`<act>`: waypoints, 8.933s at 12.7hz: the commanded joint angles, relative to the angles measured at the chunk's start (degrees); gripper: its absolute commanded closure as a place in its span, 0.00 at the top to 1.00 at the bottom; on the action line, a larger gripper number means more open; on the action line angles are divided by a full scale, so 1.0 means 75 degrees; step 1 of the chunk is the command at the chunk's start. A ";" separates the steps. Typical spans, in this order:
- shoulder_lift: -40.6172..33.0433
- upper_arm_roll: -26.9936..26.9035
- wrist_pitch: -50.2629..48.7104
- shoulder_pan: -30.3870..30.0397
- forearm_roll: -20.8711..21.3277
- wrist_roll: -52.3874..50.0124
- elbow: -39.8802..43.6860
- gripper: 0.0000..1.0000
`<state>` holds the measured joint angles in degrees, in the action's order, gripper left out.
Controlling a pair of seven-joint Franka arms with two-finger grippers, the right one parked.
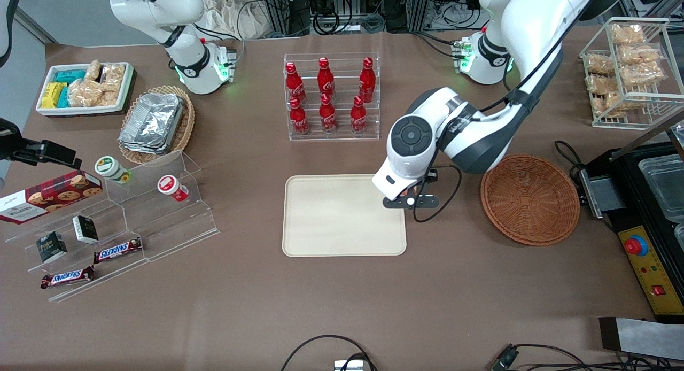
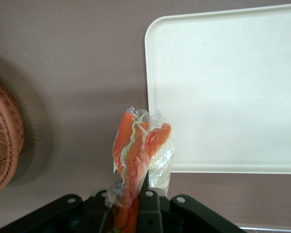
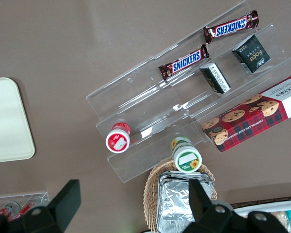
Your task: Place sandwich from basket to tray
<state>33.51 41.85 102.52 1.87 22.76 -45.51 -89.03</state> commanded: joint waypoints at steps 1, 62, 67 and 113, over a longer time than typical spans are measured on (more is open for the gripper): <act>0.0523 0.0034 -0.0123 0.0230 0.0257 -0.0167 0.0631 0.16; -0.0798 -0.1349 -0.1822 -0.0906 0.0304 0.1695 0.2590 1.00; -0.1479 -0.1338 -0.1893 -0.2228 -0.0350 0.3942 0.2590 1.00; -0.4854 -0.5041 -0.2244 -0.0449 -0.2799 0.6150 0.0246 1.00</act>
<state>-0.74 5.18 85.82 -2.36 3.90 0.01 -84.54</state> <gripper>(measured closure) 0.000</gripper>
